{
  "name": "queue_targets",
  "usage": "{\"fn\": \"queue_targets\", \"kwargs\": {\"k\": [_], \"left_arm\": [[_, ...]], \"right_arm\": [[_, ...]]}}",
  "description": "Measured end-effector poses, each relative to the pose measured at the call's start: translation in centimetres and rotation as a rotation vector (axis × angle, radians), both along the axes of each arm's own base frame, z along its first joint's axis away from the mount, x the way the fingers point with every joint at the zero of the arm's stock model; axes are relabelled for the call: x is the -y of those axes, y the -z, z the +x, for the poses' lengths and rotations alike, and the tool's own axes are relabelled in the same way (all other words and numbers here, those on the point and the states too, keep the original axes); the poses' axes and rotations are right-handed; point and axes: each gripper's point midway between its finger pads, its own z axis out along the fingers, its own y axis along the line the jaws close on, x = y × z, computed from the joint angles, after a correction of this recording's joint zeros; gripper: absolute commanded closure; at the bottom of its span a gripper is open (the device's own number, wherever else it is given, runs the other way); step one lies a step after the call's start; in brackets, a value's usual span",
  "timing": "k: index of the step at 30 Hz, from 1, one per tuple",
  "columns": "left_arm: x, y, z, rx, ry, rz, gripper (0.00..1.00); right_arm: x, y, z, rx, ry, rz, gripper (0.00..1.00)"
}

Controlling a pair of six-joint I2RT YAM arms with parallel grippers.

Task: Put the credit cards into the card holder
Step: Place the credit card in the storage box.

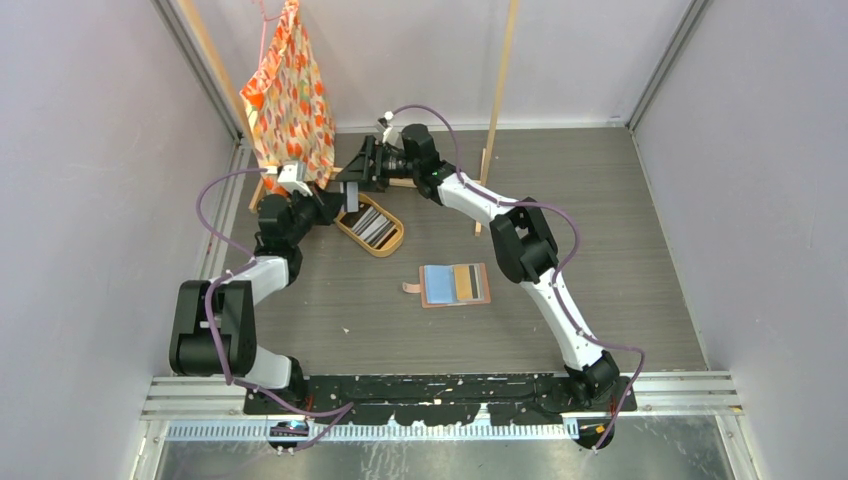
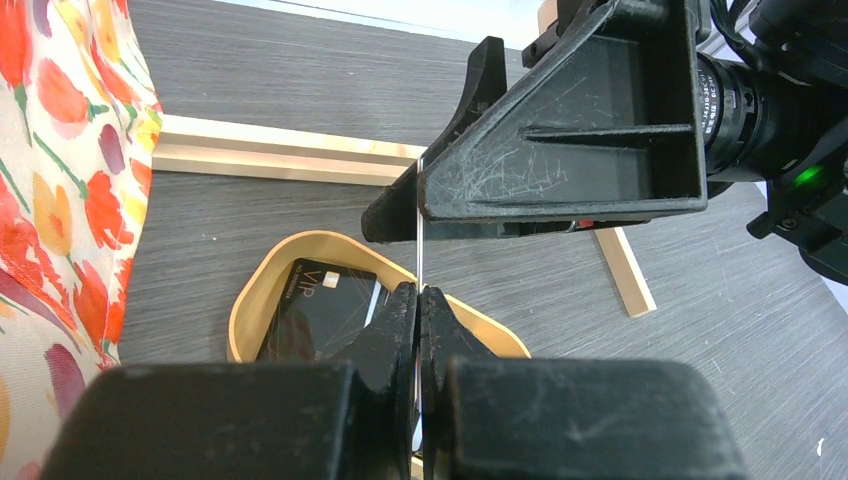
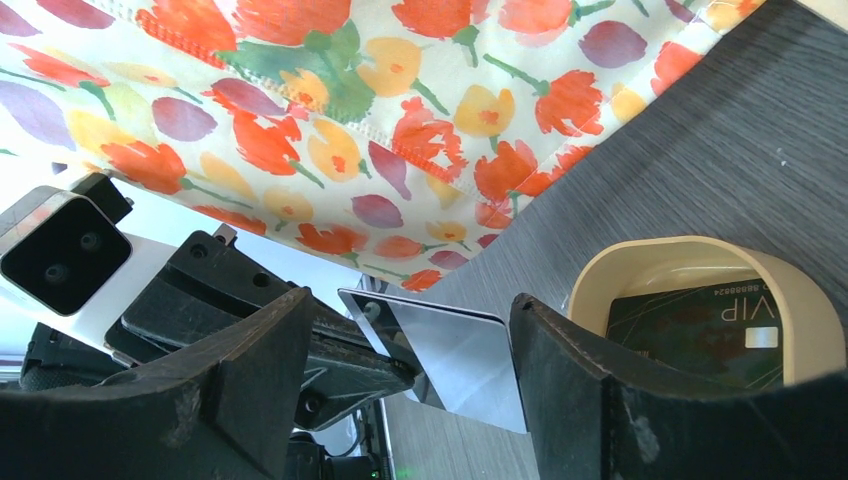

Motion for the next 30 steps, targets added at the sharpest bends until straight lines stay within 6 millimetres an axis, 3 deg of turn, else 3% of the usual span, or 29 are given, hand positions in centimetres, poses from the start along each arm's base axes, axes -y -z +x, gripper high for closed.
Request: {"fn": "queue_targets", "kwargs": {"k": [3,6,10,15,26,28,30], "left_arm": [[-0.01,0.0,0.02,-0.001,0.003,-0.009,1.0],[-0.08,-0.13,0.06,0.004,0.004,-0.012,1.0],[-0.01,-0.15,0.05,0.005,0.008,-0.014,1.0],[0.17,-0.13,-0.05,0.004,0.019,-0.016,1.0],[0.28,0.01,-0.05,0.001,0.026,-0.018,0.99],[0.28,-0.03,-0.04,0.001,0.026,-0.021,0.99],[0.28,0.01,-0.05,-0.002,0.025,-0.024,1.0]], "right_arm": [[-0.05,0.13,0.11,0.007,0.001,-0.001,0.37],[-0.01,0.48,0.26,0.007,0.003,-0.007,0.4],[0.02,0.49,0.26,0.013,0.0,-0.01,0.26],[-0.03,0.5,0.2,0.016,-0.002,-0.012,0.26],[0.13,0.54,0.49,0.035,0.003,-0.025,0.57],[0.21,0.72,0.56,0.035,0.004,-0.029,0.59],[0.23,0.81,0.56,0.033,0.002,-0.03,0.52]]}}
